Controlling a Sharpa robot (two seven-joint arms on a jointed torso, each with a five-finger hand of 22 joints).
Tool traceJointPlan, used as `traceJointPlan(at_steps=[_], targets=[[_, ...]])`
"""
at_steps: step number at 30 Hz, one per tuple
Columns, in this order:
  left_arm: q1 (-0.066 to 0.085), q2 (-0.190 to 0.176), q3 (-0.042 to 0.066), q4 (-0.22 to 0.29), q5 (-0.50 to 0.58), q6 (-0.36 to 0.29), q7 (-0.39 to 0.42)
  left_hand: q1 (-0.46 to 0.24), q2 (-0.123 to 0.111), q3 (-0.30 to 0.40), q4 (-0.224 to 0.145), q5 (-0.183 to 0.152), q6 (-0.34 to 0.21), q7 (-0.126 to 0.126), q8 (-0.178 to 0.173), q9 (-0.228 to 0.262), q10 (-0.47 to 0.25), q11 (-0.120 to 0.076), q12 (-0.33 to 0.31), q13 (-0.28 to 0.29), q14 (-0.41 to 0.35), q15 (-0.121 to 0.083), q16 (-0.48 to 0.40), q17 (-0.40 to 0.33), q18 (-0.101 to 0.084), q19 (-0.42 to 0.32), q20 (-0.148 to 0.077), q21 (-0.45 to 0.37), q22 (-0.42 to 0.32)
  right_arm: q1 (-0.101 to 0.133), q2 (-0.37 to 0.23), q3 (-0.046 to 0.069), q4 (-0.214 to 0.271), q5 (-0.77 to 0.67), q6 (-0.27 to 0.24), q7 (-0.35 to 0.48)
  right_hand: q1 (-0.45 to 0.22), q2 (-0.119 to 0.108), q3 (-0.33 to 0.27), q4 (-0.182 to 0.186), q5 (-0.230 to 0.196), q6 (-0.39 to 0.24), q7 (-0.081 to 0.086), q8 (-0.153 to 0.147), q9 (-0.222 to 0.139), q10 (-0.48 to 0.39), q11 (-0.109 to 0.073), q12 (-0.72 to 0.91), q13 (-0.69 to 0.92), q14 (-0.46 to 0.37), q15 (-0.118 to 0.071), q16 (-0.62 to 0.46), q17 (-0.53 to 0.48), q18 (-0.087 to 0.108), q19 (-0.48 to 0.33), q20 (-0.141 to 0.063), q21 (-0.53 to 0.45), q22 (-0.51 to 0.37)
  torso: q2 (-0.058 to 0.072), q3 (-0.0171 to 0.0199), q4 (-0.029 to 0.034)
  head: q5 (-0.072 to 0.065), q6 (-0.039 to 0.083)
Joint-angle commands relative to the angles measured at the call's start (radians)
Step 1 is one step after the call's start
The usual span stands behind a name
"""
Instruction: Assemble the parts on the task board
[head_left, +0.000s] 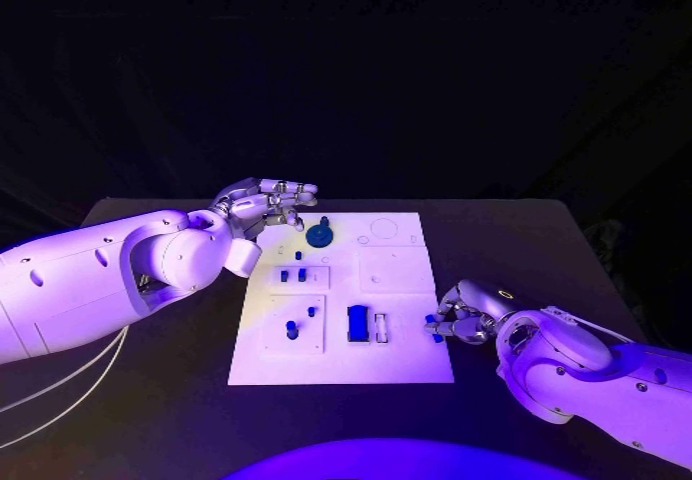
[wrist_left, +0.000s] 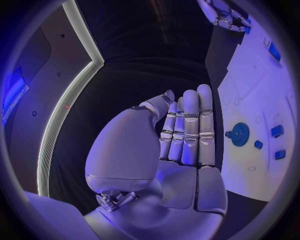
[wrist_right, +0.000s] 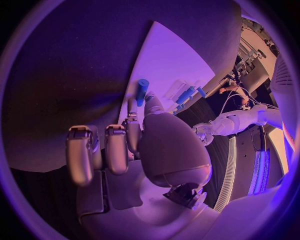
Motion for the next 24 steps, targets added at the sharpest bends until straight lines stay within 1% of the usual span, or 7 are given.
traceJointPlan(at_steps=[1,9,13,19,22,23,24], targets=[[0.0,0.0,0.001,0.002,0.005,0.019,0.003,0.0,0.006,-0.003,0.002,-0.001,-0.007,0.001,-0.002,-0.001,-0.007,0.0,0.0,-0.001,-0.005,0.001,-0.007,-0.001,0.014,0.006,0.0,-0.006,-0.001,-0.009,0.012,-0.002,-0.006,-0.017,0.057,-0.011,0.013,-0.009,0.002,-0.005,0.003,0.013,0.0,-0.003,-0.001,0.009,-0.012,-0.005,-0.141,0.065,-0.009,0.001,0.063,-0.017,0.081,-0.002,0.007,0.246,0.001,-0.0015,0.0066,-0.003,-0.002],[0.0,0.0,0.001,0.003,0.005,0.019,0.001,0.0,0.006,-0.003,0.002,-0.001,-0.007,0.001,-0.002,-0.001,-0.007,0.0,0.0,-0.001,-0.005,0.001,-0.007,-0.001,0.014,0.006,0.0,-0.006,-0.001,-0.021,0.029,-0.004,-0.014,-0.053,0.102,-0.024,0.042,-0.021,0.007,-0.024,-0.004,0.024,-0.006,0.0,0.004,0.012,-0.018,-0.003,-0.137,0.065,-0.014,0.002,0.065,-0.017,0.081,-0.007,0.008,0.246,0.001,-0.0042,0.0128,-0.008,-0.001],[0.0,-0.001,0.001,0.003,0.005,0.019,0.0,0.0,0.006,-0.003,0.002,-0.001,-0.007,0.001,-0.002,-0.001,-0.007,0.0,0.0,-0.001,-0.005,0.001,-0.007,-0.001,0.014,0.006,0.0,-0.006,-0.001,-0.022,0.033,-0.004,-0.016,-0.089,0.128,-0.035,0.05,-0.029,0.006,-0.03,-0.008,0.022,-0.006,-0.002,0.005,0.009,-0.018,-0.007,-0.139,0.065,-0.015,0.002,0.064,-0.016,0.08,-0.008,0.006,0.246,0.002,-0.0047,0.0161,-0.01,-0.001],[0.0,-0.002,0.001,0.003,0.005,0.018,-0.001,-0.001,0.006,-0.004,0.002,-0.001,-0.008,0.001,-0.001,-0.001,-0.009,0.0,0.002,-0.002,-0.006,0.002,-0.006,-0.003,0.014,0.007,0.001,-0.009,-0.003,-0.024,0.037,-0.004,-0.015,-0.14,0.173,-0.055,0.056,-0.046,0.001,-0.037,-0.012,0.014,0.0,-0.007,0.006,0.0,-0.014,-0.022,-0.149,0.065,-0.012,0.002,0.065,-0.015,0.077,-0.008,-0.002,0.243,0.002,-0.0059,0.0208,-0.014,0.001],[0.0,-0.002,0.0,0.003,0.005,0.017,-0.002,-0.001,0.006,-0.004,0.002,-0.001,-0.008,0.001,-0.001,-0.001,-0.009,0.0,0.002,-0.002,-0.006,0.002,-0.006,-0.003,0.014,0.007,0.001,-0.009,-0.003,-0.024,0.04,-0.005,-0.012,-0.154,0.186,-0.065,0.062,-0.05,0.003,-0.04,0.018,0.011,0.002,-0.009,0.008,-0.003,-0.012,-0.024,-0.15,0.065,-0.01,0.002,0.067,-0.015,0.077,-0.006,-0.002,0.244,0.003,-0.0069,0.0238,-0.018,0.002],[0.0,-0.002,0.0,0.003,0.005,0.017,-0.002,-0.001,0.006,-0.004,0.002,-0.001,-0.008,0.001,-0.001,-0.001,-0.009,0.0,0.002,-0.002,-0.006,0.002,-0.006,-0.003,0.014,0.007,0.001,-0.009,-0.003,-0.024,0.041,-0.005,-0.011,-0.157,0.187,-0.068,0.062,-0.051,0.004,-0.04,0.036,0.01,0.002,-0.01,0.008,-0.004,-0.012,-0.025,-0.15,0.065,-0.01,0.003,0.068,-0.015,0.077,-0.006,-0.001,0.244,0.003,-0.0072,0.0247,-0.019,0.003],[0.0,-0.001,0.0,0.003,0.005,0.017,-0.002,-0.001,0.006,-0.004,0.002,-0.001,-0.008,0.001,-0.001,-0.001,-0.009,0.0,0.002,-0.002,-0.006,0.002,-0.006,-0.003,0.014,0.007,0.001,-0.009,-0.003,-0.024,0.043,-0.005,-0.011,-0.159,0.185,-0.072,0.064,-0.05,0.006,-0.039,0.067,0.01,0.002,-0.011,0.009,-0.004,-0.012,-0.026,-0.149,0.065,-0.01,0.003,0.069,-0.015,0.077,-0.006,0.0,0.244,0.003,-0.0075,0.0255,-0.02,0.003]])
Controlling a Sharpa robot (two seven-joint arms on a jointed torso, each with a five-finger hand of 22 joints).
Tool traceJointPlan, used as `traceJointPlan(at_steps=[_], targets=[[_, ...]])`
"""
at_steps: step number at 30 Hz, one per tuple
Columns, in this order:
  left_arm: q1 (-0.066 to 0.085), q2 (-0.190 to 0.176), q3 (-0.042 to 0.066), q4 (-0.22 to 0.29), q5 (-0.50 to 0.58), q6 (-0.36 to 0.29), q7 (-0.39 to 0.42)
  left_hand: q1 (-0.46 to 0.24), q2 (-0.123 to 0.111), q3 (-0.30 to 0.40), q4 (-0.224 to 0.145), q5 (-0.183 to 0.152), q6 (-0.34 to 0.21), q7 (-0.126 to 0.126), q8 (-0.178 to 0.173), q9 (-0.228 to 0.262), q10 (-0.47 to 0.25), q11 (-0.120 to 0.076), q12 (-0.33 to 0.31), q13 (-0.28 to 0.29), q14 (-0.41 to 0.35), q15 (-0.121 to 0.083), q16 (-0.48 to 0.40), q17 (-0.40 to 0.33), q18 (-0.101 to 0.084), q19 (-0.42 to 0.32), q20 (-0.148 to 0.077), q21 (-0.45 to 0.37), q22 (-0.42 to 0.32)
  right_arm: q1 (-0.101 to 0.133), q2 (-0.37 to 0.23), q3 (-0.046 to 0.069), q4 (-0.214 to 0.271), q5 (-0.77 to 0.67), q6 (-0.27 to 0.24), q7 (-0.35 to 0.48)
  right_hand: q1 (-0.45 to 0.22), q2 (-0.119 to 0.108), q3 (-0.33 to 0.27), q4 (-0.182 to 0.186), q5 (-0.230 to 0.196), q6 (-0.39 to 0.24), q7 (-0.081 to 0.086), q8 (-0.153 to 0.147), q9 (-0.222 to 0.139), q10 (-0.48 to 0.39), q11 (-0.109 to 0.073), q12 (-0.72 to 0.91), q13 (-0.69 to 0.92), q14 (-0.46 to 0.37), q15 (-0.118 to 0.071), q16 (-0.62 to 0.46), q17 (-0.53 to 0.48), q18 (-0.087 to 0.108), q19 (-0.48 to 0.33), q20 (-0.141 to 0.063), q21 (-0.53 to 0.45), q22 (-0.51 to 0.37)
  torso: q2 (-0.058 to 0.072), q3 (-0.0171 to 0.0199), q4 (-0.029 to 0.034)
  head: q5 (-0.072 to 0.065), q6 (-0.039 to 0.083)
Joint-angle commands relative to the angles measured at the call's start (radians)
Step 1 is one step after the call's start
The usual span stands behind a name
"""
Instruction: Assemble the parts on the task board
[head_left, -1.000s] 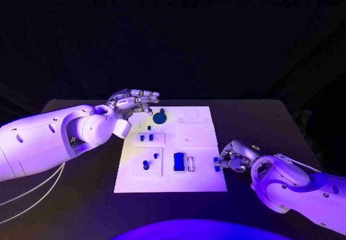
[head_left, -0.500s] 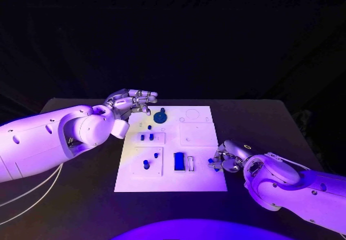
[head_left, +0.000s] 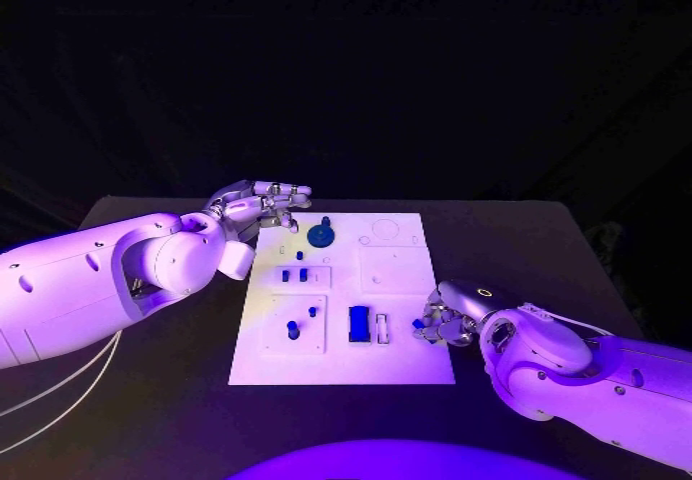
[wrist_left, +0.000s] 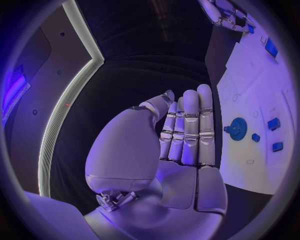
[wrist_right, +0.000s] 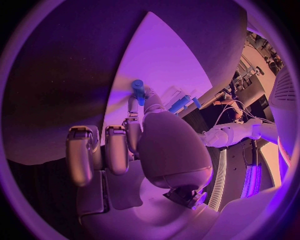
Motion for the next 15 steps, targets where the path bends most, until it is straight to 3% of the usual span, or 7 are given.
traceJointPlan(at_steps=[1,3,4,11,15], targets=[[0.0,0.001,0.001,0.003,0.005,0.015,0.002,-0.001,0.006,-0.004,0.002,-0.001,-0.008,0.001,-0.001,-0.001,-0.009,0.0,0.002,-0.001,-0.006,0.002,-0.006,-0.001,0.014,0.007,0.001,-0.003,-0.001,-0.015,0.005,-0.014,-0.008,-0.037,0.108,-0.056,0.016,0.002,0.009,-0.003,0.095,-0.008,0.0,-0.009,0.0,-0.01,-0.001,-0.006,-0.15,0.065,-0.004,0.003,0.07,-0.015,0.078,-0.007,-0.003,0.245,0.001,-0.0018,0.0059,-0.005,0.002],[0.0,0.002,0.001,0.003,0.005,0.015,0.002,-0.001,0.006,-0.004,0.002,-0.001,-0.008,0.001,-0.001,-0.001,-0.009,0.0,0.002,-0.001,-0.006,0.002,-0.006,-0.001,0.014,0.007,0.001,-0.003,-0.001,-0.015,0.007,-0.014,-0.007,-0.037,0.097,-0.063,0.038,0.006,0.028,-0.007,0.191,-0.006,-0.004,-0.011,0.001,-0.01,-0.004,-0.007,-0.149,0.066,-0.007,0.004,0.072,-0.016,0.079,-0.01,0.0,0.245,0.001,-0.002,0.0082,-0.005,0.003],[0.0,0.002,0.001,0.003,0.005,0.015,0.002,-0.001,0.006,-0.004,0.002,-0.001,-0.008,0.001,-0.001,-0.001,-0.009,0.0,0.002,-0.001,-0.006,0.002,-0.006,-0.001,0.014,0.007,0.001,-0.003,-0.001,-0.015,0.008,-0.013,-0.005,-0.036,0.09,-0.067,0.047,0.008,0.037,-0.01,0.207,-0.005,-0.007,-0.012,0.001,-0.01,-0.006,-0.007,-0.148,0.066,-0.008,0.005,0.073,-0.016,0.08,-0.01,0.002,0.246,0.002,-0.0022,0.0093,-0.006,0.003],[0.0,0.003,0.001,0.003,0.005,0.014,0.001,-0.001,0.006,-0.004,0.002,-0.001,-0.008,0.001,-0.002,-0.001,-0.01,0.0,0.003,-0.001,-0.006,0.002,-0.006,-0.001,0.014,0.008,0.001,-0.004,-0.001,-0.013,0.017,-0.013,-0.002,-0.036,0.101,-0.093,0.07,0.0,0.082,-0.012,0.236,-0.003,-0.01,-0.014,0.003,-0.009,-0.009,-0.01,-0.147,0.067,-0.01,0.008,0.079,-0.018,0.083,-0.012,0.009,0.248,0.002,-0.0053,0.015,-0.01,0.005],[0.0,0.004,0.001,0.003,0.005,0.014,0.0,-0.001,0.006,-0.004,0.002,-0.001,-0.008,0.001,-0.002,-0.001,-0.01,0.0,0.003,-0.001,-0.006,0.002,-0.006,-0.001,0.014,0.008,0.001,-0.004,-0.001,-0.011,0.024,-0.013,0.0,-0.035,0.101,-0.103,0.071,-0.014,0.111,-0.007,0.26,-0.001,-0.009,-0.015,0.005,-0.01,-0.008,-0.013,-0.148,0.067,-0.01,0.008,0.08,-0.019,0.084,-0.013,0.012,0.249,0.003,-0.0045,0.019,-0.012,0.005]])
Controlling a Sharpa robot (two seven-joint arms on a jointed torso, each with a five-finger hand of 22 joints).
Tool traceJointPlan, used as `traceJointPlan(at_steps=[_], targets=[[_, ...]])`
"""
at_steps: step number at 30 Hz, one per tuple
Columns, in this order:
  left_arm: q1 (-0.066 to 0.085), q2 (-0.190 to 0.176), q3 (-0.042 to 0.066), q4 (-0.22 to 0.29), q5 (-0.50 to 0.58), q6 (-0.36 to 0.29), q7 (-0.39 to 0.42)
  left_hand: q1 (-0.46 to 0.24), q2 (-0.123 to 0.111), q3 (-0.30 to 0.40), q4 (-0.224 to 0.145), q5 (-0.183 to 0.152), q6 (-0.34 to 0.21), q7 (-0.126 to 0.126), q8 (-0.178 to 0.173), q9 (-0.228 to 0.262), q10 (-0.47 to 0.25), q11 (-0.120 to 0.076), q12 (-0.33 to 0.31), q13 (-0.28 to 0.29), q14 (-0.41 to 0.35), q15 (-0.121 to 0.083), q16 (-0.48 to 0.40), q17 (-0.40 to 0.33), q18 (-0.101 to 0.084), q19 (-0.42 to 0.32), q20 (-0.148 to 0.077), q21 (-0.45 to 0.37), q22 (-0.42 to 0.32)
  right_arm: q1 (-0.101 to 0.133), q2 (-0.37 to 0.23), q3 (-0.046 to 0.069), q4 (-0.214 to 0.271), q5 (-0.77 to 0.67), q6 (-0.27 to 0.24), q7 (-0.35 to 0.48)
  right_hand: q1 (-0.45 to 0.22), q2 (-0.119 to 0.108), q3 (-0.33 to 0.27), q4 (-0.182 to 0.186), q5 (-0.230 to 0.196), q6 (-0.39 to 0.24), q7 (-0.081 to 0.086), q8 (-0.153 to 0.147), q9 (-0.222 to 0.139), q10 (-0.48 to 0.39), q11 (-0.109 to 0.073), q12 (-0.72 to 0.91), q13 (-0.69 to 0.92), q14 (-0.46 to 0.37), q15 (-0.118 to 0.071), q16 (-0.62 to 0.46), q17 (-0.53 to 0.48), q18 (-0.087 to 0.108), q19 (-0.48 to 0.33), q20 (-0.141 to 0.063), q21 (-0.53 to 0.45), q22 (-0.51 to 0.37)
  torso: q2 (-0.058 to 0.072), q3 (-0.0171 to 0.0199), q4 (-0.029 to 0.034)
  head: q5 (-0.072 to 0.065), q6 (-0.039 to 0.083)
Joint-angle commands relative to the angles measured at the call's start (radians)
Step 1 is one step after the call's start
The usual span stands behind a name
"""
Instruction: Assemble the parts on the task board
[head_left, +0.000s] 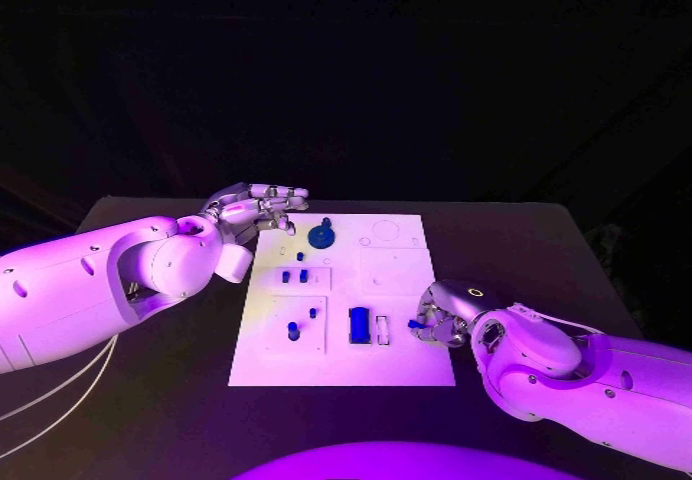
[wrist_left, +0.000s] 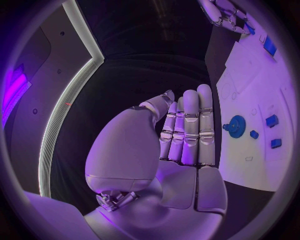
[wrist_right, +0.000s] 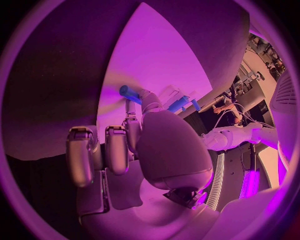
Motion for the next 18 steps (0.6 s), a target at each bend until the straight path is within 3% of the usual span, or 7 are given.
traceJointPlan(at_steps=[1,10,18], targets=[[0.001,0.002,0.001,0.003,0.005,0.014,0.002,-0.001,0.006,-0.004,0.002,-0.001,-0.008,0.001,-0.002,-0.001,-0.01,0.0,0.003,-0.001,-0.006,0.002,-0.006,-0.001,0.014,0.008,0.001,-0.004,-0.001,-0.013,0.004,-0.013,-0.009,0.009,0.08,-0.06,0.02,0.006,0.023,0.004,0.021,0.009,0.001,0.002,0.007,-0.004,-0.003,-0.003,-0.147,0.071,-0.007,0.004,0.08,-0.019,0.084,-0.005,0.005,0.249,0.001,-0.0001,0.0051,-0.001,0.0],[0.001,0.003,0.001,0.004,0.005,0.013,0.0,-0.001,0.006,-0.004,0.002,-0.001,-0.008,0.001,-0.002,-0.001,-0.01,0.0,0.003,-0.001,-0.006,0.002,-0.006,-0.001,0.014,0.008,0.001,-0.004,-0.001,0.009,0.003,-0.011,0.011,0.094,0.017,-0.065,-0.004,-0.017,0.062,0.027,0.035,0.011,0.001,0.003,0.011,0.002,-0.004,0.002,-0.142,0.072,-0.007,0.006,0.084,-0.021,0.088,-0.005,0.014,0.252,0.001,-0.0037,0.011,-0.004,0.002],[0.001,0.003,0.001,0.004,0.005,0.014,-0.002,-0.001,0.007,-0.003,0.002,-0.001,-0.009,0.001,-0.002,-0.001,-0.011,0.0,0.003,-0.001,-0.006,0.002,-0.007,-0.002,0.014,0.008,0.001,-0.005,-0.002,0.035,0.001,-0.007,0.039,0.146,-0.072,-0.043,-0.011,-0.03,0.085,0.036,0.044,0.01,0.0,0.003,0.014,0.005,-0.004,0.004,-0.138,0.072,-0.007,0.008,0.087,-0.021,0.089,-0.006,0.016,0.252,0.003,-0.0041,0.0167,-0.009,0.003]])
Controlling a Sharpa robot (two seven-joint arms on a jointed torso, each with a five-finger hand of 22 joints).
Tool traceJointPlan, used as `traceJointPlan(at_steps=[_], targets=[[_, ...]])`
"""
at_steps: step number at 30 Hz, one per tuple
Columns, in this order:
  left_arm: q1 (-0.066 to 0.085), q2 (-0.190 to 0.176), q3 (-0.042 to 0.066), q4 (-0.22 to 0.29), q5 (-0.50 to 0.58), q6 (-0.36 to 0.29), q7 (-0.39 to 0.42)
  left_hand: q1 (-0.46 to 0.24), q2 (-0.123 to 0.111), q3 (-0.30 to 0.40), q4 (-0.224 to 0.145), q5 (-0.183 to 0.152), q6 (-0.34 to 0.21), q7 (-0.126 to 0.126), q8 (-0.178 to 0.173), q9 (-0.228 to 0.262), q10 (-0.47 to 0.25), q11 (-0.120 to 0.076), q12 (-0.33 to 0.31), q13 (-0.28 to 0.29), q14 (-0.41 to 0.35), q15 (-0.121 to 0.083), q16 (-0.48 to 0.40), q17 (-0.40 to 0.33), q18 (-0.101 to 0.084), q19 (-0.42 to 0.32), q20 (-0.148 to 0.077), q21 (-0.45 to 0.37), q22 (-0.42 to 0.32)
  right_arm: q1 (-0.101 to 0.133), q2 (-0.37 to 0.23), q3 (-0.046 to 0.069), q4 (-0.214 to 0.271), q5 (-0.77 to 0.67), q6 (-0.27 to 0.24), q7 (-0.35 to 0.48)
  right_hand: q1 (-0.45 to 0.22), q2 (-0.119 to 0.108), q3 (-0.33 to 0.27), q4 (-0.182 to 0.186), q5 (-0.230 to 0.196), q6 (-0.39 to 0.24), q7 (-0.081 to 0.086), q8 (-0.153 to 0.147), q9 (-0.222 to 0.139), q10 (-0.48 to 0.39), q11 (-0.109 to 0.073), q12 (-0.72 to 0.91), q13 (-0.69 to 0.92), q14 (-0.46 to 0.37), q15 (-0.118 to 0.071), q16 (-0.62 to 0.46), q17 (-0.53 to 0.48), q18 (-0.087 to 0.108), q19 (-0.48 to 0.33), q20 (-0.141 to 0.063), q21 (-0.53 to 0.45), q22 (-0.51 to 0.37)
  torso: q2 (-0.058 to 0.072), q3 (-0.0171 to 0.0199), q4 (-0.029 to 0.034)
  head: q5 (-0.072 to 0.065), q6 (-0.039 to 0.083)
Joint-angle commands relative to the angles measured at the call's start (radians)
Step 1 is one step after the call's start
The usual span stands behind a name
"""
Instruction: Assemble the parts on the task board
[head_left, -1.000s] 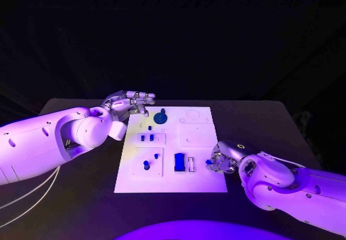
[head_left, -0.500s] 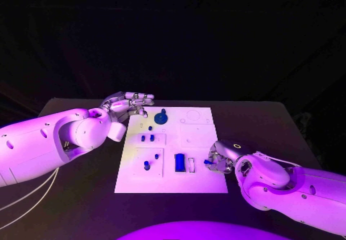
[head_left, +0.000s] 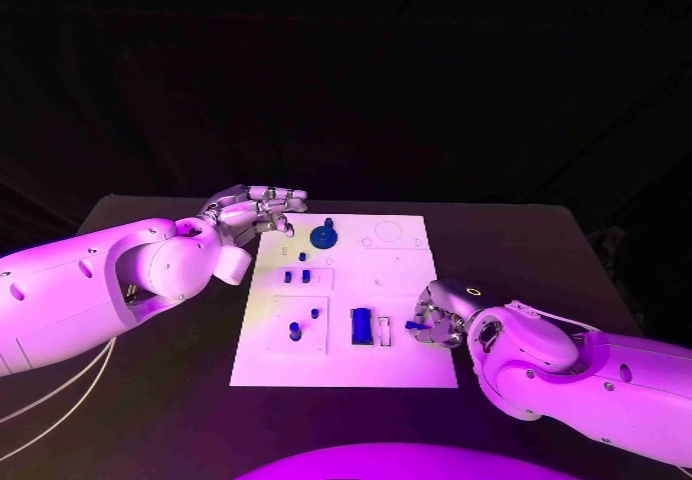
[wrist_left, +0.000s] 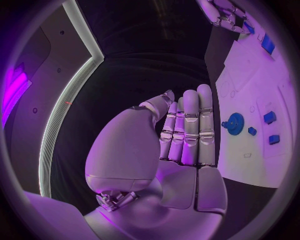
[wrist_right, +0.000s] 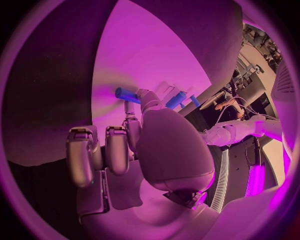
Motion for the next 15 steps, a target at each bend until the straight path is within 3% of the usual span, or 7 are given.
traceJointPlan(at_steps=[1,7,15], targets=[[0.001,0.002,0.001,0.003,0.005,0.015,0.001,-0.001,0.007,-0.003,0.002,-0.001,-0.005,-0.002,-0.002,-0.001,-0.003,0.0,0.003,-0.001,-0.006,0.002,-0.007,-0.001,0.014,0.008,0.001,-0.005,-0.001,0.008,0.001,0.002,0.013,0.064,-0.065,-0.005,0.002,-0.012,0.01,0.002,0.003,0.008,-0.003,0.004,0.005,0.007,-0.004,0.006,-0.08,0.069,-0.004,0.004,0.087,-0.011,0.089,-0.006,0.005,0.252,0.001,-0.0012,0.0042,-0.004,0.0],[0.001,0.002,0.001,0.005,0.005,0.015,0.001,-0.001,0.007,-0.003,0.002,-0.001,-0.005,-0.002,-0.002,-0.001,-0.003,0.0,0.003,-0.001,-0.006,0.002,-0.007,-0.001,0.014,0.008,0.001,-0.005,-0.001,0.016,0.01,0.004,0.026,0.114,-0.108,0.013,-0.005,-0.016,0.019,0.007,0.003,0.008,-0.003,0.005,0.007,0.01,-0.004,0.009,-0.076,0.069,-0.004,0.005,0.089,-0.011,0.09,-0.006,0.008,0.253,0.002,-0.0019,0.0078,-0.008,0.0],[0.001,0.001,0.001,0.006,0.005,0.015,0.001,-0.001,0.007,-0.003,0.002,-0.001,-0.005,-0.002,-0.002,-0.001,-0.003,0.0,0.003,-0.001,-0.006,0.002,-0.007,-0.001,0.014,0.008,0.001,-0.005,-0.001,0.018,0.031,0.004,0.027,0.184,-0.118,0.032,-0.018,-0.022,0.033,0.019,0.003,0.009,-0.004,0.007,0.01,0.014,-0.004,0.013,-0.072,0.07,-0.004,0.006,0.091,-0.012,0.091,-0.006,0.01,0.253,0.003,-0.0025,0.0098,-0.012,-0.004]])
